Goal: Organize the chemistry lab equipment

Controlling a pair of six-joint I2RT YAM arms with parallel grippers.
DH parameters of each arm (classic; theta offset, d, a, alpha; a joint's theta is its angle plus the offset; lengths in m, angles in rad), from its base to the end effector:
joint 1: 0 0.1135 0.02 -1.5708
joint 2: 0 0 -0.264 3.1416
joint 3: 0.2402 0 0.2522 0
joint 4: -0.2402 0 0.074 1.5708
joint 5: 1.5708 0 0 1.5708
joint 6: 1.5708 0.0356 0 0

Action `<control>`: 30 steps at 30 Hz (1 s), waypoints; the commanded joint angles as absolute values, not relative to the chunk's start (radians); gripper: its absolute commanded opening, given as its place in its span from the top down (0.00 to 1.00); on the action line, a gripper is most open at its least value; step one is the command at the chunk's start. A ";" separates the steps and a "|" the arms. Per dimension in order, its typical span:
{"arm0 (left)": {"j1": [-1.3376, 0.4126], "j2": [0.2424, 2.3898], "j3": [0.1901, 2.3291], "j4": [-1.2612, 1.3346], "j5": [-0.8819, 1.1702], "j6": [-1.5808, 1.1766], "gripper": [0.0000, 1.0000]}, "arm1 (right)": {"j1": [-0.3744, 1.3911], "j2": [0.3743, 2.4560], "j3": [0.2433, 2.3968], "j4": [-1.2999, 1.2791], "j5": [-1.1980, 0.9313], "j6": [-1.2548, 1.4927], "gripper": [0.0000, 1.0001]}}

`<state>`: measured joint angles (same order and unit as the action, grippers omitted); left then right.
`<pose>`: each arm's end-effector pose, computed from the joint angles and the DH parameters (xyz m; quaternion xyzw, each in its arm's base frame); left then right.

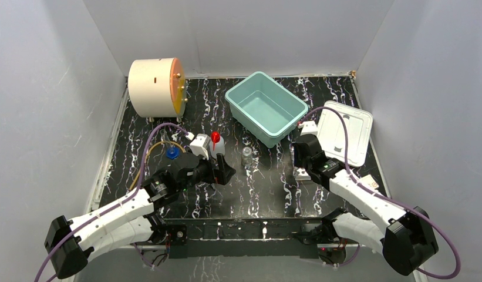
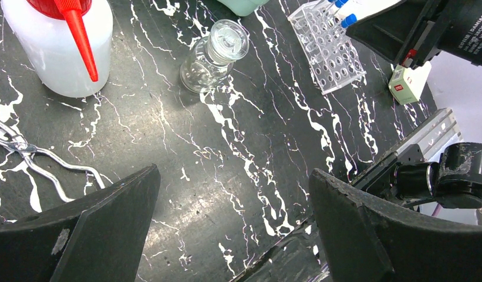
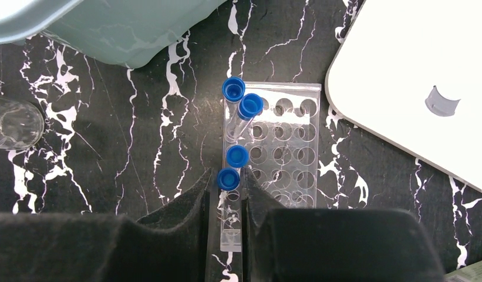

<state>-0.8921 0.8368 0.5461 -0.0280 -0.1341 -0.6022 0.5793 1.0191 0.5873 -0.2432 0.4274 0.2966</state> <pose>0.1285 -0.1518 0.2625 0.0779 0.8057 -0.3575 0.4658 0.1857 0.1039 0.2238 -0.0332 0.8850 0.0064 0.4643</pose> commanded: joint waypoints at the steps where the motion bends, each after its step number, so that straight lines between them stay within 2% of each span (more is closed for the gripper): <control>1: -0.885 0.820 0.534 -0.023 -0.129 -0.592 0.02 | 0.584 0.981 0.623 -0.245 0.440 0.298 0.77; 6: -0.886 0.821 0.534 -0.023 -0.128 -0.591 0.02 | 0.585 0.974 0.604 -0.245 0.417 0.298 0.82; 30: -0.879 0.825 0.537 -0.021 -0.127 -0.587 0.02 | 0.590 0.961 0.521 -0.223 0.381 0.370 0.85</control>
